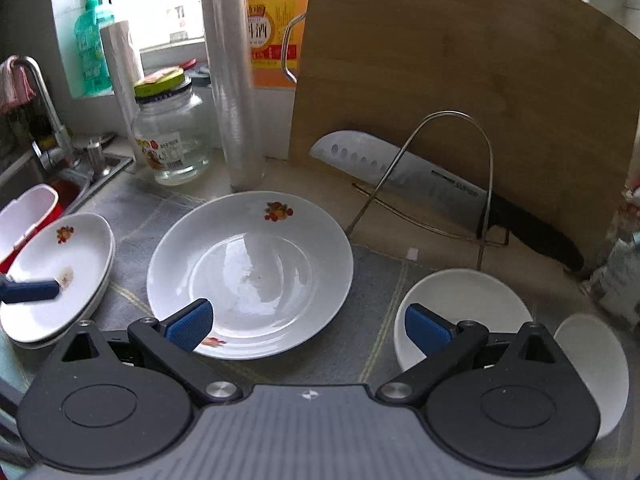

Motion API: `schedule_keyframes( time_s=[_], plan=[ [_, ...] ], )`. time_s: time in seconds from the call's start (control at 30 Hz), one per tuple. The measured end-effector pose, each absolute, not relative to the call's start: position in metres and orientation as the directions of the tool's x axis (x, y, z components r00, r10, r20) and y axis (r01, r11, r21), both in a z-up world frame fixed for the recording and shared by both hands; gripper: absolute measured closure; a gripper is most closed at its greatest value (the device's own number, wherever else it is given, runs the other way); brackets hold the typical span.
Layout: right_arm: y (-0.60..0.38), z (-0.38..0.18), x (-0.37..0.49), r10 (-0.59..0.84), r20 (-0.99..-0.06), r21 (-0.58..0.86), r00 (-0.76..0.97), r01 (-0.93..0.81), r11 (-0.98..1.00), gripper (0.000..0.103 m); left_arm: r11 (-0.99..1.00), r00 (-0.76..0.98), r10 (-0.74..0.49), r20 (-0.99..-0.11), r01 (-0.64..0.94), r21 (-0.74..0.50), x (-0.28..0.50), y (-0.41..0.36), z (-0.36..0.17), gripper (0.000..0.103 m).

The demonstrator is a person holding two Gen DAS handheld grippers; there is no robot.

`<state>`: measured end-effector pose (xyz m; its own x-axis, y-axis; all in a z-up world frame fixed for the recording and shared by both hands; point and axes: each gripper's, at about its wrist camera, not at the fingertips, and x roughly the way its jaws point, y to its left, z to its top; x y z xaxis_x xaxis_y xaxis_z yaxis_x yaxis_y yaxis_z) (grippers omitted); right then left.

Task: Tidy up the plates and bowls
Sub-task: 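Reach the right tool to the white fruit-print plate on the towel and grasp its rim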

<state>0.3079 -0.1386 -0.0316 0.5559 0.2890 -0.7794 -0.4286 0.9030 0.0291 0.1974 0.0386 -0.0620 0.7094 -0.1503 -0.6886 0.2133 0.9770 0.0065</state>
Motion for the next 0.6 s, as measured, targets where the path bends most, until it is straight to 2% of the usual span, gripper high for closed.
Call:
schedule_keyframes(
  time_s=[0.13, 0.27, 0.37, 0.47, 0.6],
  plan=[
    [-0.131, -0.038, 0.321, 0.295, -0.813, 0.030, 0.503, -0.469, 0.883, 0.000, 0.971, 0.684, -0.141, -0.716, 0.237, 0.035, 0.212, 0.016, -0.082, 0.001],
    [-0.122, -0.045, 0.334, 0.302, -0.835, 0.021, 0.460, -0.522, 0.853, 0.000, 0.974, 0.668, -0.155, -0.728, 0.225, -0.001, 0.225, 0.007, -0.098, 0.001],
    [-0.118, -0.049, 0.344, 0.308, -0.846, 0.024, 0.435, -0.547, 0.837, 0.000, 0.976, 0.662, -0.134, -0.738, 0.216, 0.017, 0.232, 0.000, -0.108, 0.001],
    [-0.113, -0.051, 0.355, 0.313, -0.853, 0.021, 0.418, -0.571, 0.821, 0.000, 0.978, 0.655, -0.151, -0.740, 0.209, -0.015, 0.237, 0.000, -0.114, 0.001],
    [-0.108, -0.054, 0.369, 0.330, -0.857, 0.022, 0.396, -0.613, 0.790, 0.000, 0.982, 0.678, -0.124, -0.724, 0.190, 0.011, 0.244, -0.004, -0.117, 0.000]
  ],
)
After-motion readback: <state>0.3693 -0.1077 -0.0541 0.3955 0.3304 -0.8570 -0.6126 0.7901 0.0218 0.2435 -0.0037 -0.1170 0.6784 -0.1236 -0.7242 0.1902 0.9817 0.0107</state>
